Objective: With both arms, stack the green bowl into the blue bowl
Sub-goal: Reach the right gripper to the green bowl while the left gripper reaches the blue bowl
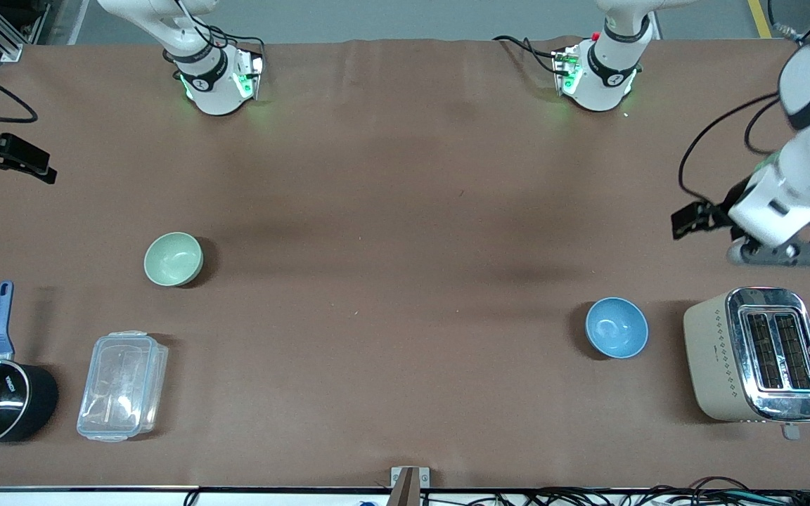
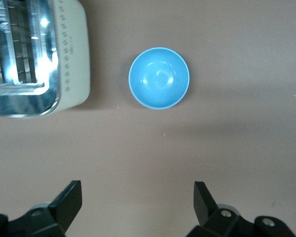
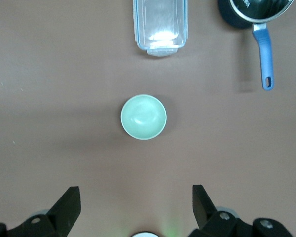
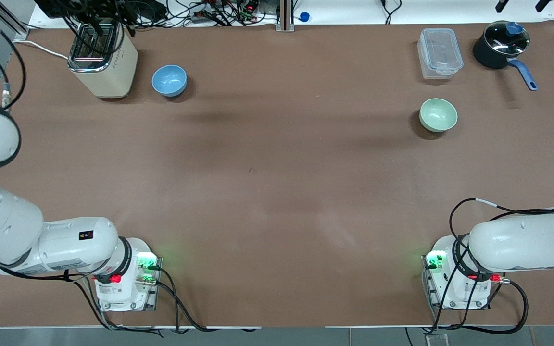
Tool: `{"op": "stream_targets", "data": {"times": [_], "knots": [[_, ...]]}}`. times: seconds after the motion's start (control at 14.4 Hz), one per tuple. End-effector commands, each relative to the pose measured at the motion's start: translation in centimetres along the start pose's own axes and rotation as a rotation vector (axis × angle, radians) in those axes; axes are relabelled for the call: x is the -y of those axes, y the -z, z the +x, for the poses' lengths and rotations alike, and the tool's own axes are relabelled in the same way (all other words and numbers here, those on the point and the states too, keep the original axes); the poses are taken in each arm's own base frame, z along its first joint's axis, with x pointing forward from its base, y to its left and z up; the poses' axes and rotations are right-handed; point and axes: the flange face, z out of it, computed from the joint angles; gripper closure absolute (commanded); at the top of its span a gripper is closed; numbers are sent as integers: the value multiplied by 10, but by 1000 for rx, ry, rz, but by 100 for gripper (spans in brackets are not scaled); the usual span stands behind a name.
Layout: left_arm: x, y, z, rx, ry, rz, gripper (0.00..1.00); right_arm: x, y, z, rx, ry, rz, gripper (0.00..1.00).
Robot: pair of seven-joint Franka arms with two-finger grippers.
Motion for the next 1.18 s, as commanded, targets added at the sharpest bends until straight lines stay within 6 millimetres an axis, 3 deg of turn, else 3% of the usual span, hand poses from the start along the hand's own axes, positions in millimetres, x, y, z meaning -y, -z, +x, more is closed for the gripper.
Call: {"op": "stream_targets", "data": {"times": [0.0, 0.07, 0.21, 0.35, 0.63, 0.7, 0.9, 0.97, 1.11], "knots": [[8, -57, 27, 4, 27, -19, 0, -10, -72, 9, 66, 17, 2, 0], [13, -77, 33, 3, 49, 3, 0, -10, -98, 14, 54, 20, 0, 0], [19, -121, 46, 0, 68, 48, 0, -23, -171, 18, 8, 18, -9, 0], [19, -162, 57, -15, 119, 35, 0, -23, -238, 12, -67, 20, -9, 0], [19, -227, 71, -23, 184, -4, 0, -30, -327, 2, -145, 31, -19, 0], [27, -243, 74, -30, 197, -15, 0, -33, -354, 1, -146, 36, -24, 0], [33, -280, 77, -42, 186, -14, 9, -33, -407, -4, -181, 69, -38, 1], [34, -286, 77, -48, 164, 10, 18, -33, -416, -5, -192, 86, -42, 2], [34, -291, 78, -46, 176, 20, 55, -33, -418, -6, -195, 101, -44, 5]]}}
